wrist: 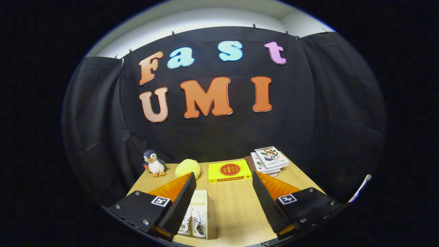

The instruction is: Open the storage box then place both shoes into the box .Put the left shoe in first, then the right shoe, with the right side of both shoes facing outward in a uniform manner.

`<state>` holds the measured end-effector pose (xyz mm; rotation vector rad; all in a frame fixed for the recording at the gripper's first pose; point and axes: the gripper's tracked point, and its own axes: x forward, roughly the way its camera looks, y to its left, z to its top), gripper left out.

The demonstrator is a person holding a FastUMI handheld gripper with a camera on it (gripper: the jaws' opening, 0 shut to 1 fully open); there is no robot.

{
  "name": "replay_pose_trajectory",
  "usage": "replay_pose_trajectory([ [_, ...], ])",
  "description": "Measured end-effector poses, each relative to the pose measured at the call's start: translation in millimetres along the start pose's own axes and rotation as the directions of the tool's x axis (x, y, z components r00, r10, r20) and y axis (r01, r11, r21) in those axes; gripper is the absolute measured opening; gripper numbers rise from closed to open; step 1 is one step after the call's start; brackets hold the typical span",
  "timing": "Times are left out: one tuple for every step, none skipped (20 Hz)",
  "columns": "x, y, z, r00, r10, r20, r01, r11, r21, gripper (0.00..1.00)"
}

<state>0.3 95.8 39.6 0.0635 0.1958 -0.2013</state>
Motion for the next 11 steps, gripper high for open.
replay_pose_trajectory([
  [-1,-2,0,1.000,-0.002,0.005,0.002,1.000,0.002,0.98],
  [-3,-2,1,1.000,0.001,0.008,-0.001,1.000,0.009,0.98],
  [-3,-3,0,1.000,0.004,0.007,-0.004,1.000,0.014,0.98],
  [-4,-3,-1,1.000,0.003,0.004,-0.003,1.000,0.015,0.98],
  [-4,-3,-2,1.000,0.002,0.002,-0.002,1.000,0.015,0.98],
  [-4,-3,-4,1.000,0.004,-0.001,-0.004,1.000,0.017,0.98],
  [-4,-2,-6,1.000,0.006,-0.005,-0.006,1.000,0.020,0.98],
  [-5,-1,-8,1.000,0.012,-0.010,-0.012,1.000,0.025,0.98],
  [-7,1,-8,1.000,0.018,-0.010,-0.017,0.999,0.028,0.98],
  [-7,2,-8,1.000,0.020,-0.009,-0.020,1.000,0.025,0.98],
  [-6,0,-10,1.000,0.018,-0.009,-0.017,1.000,0.018,0.98],
])
